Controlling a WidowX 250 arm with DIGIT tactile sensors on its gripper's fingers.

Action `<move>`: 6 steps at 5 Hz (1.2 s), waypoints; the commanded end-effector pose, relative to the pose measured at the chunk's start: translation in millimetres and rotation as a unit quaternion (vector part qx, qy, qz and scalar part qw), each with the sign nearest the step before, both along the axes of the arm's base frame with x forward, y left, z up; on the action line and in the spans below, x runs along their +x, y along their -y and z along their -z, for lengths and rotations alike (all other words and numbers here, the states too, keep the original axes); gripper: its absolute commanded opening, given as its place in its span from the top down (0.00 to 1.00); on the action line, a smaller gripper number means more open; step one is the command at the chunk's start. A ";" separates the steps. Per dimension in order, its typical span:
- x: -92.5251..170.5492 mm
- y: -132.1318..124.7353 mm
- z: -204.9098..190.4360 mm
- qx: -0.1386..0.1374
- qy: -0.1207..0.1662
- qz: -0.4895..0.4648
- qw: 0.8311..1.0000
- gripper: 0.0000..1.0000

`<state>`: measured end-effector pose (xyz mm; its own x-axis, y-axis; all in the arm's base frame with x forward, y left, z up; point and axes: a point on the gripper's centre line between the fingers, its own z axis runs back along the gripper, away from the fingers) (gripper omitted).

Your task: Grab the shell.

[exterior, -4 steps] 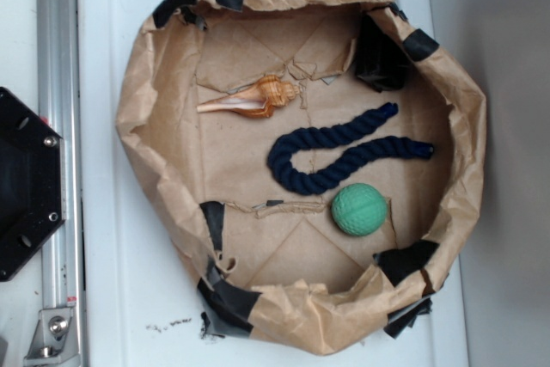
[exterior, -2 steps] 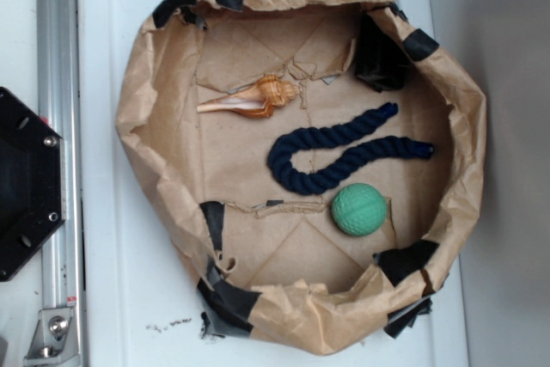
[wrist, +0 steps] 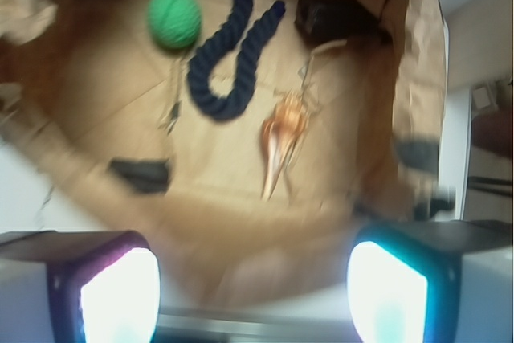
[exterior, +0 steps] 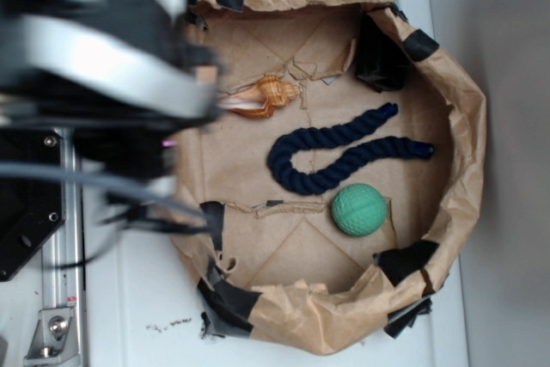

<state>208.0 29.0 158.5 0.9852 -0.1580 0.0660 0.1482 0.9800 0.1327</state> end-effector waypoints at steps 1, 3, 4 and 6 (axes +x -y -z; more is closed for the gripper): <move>44.9 -8.7 56.3 -0.040 -0.004 0.031 0.999 0.00; 35.1 -31.7 118.7 -0.026 -0.032 0.063 0.997 0.00; 34.7 -48.8 139.9 -0.008 -0.034 0.053 0.998 0.00; 33.8 -54.1 136.4 0.018 -0.024 -0.007 1.000 1.00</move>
